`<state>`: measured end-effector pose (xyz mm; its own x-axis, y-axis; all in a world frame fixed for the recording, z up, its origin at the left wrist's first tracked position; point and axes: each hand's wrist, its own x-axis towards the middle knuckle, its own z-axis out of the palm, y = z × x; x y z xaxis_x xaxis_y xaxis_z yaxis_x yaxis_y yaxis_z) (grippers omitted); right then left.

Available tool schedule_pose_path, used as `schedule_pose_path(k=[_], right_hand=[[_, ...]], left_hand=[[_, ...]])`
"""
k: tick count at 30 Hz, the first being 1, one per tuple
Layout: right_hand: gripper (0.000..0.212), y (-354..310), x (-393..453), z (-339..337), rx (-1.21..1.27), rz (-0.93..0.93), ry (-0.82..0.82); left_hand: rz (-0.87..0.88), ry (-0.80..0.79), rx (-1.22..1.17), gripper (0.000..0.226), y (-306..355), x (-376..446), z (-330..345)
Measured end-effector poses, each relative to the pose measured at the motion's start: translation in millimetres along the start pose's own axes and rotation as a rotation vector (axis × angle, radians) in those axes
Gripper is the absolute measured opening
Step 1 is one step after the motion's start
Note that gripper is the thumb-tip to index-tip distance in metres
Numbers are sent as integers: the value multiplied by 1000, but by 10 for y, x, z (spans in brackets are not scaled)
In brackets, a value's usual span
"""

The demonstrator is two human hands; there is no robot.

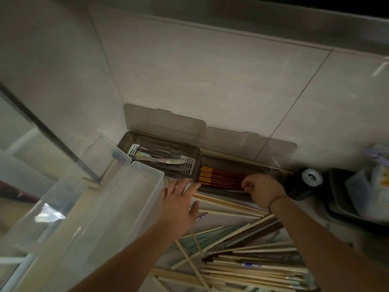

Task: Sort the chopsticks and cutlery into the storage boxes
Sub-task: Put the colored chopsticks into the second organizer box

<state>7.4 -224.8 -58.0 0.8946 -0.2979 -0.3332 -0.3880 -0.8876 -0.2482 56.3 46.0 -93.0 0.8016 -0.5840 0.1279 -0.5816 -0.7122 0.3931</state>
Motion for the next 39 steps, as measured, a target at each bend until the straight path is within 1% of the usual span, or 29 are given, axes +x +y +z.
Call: schedule_pose_path(k=[2, 4, 5, 6, 7, 8, 10, 12, 14, 16, 18, 20, 22, 23, 25, 26, 27, 29, 32, 34, 36, 38, 39], right_hand=[[17, 9, -32, 34, 34, -17, 47], [16, -21, -147, 86, 20, -102, 239], [15, -61, -233, 126, 11, -188, 344], [15, -127, -330, 171, 2, -292, 410], [17, -198, -430, 233, -13, -397, 423], [20, -263, -517, 315, -35, -482, 394], [21, -355, -643, 517, -108, -551, 302], [17, -395, -712, 691, -207, -489, 217], [13, -429, -764, 798, -255, -336, 127], [18, -477, -806, 817, -217, -198, 71], [21, -509, -819, 818, -173, -110, 43], [18, -542, -799, 819, -157, -89, 23], [9, -548, -798, 820, -194, -161, 27], [7, -521, -799, 803, -213, -203, 48], [31, -373, -819, 758, -239, -304, 153], [34, -290, -846, 693, -239, -354, 196], [29, -188, -877, 623, -237, -407, 249], [4, 46, -959, 424, -285, -465, 370], [23, 342, -1023, 104, -259, -357, 503], [28, 508, -958, -36, -181, -272, 593], [23, 582, -825, -137, -149, -194, 600], [10, 589, -667, -188, -153, -124, 574], [12, 578, -587, -187, -155, -91, 541]], left_hand=[[6, 45, -51, 43, -31, -50, 1], [50, 85, -62, 32, -66, -141, 23], [71, 93, -57, 25, -80, -203, 32], [98, 84, -37, 20, -94, -270, 46], [127, 60, -2, 17, -109, -345, 63], [150, 33, 32, 15, -122, -425, 79], [155, 3, 58, 11, -152, -584, 111], [123, -15, 66, 10, -169, -711, 137], [77, -39, 76, 12, -168, -801, 142], [39, -51, 71, 14, -159, -848, 139], [4, -57, 52, 14, -142, -859, 130], [-24, -64, 45, 16, -125, -851, 122], [-34, -64, 43, 15, -125, -848, 117], [-31, -62, 46, 14, -134, -850, 114], [-23, -66, 55, 13, -164, -854, 102], [-21, -71, 61, 13, -183, -856, 98], [-20, -76, 66, 12, -200, -857, 96], [-16, -80, 59, 11, -223, -867, 96], [8, -77, 64, 10, -217, -874, 91], [19, -79, 79, 9, -192, -865, 75], [32, -91, 82, 10, -166, -857, 60], [48, -132, 85, 13, -146, -855, 54], [54, -163, 94, 14, -137, -855, 52]])
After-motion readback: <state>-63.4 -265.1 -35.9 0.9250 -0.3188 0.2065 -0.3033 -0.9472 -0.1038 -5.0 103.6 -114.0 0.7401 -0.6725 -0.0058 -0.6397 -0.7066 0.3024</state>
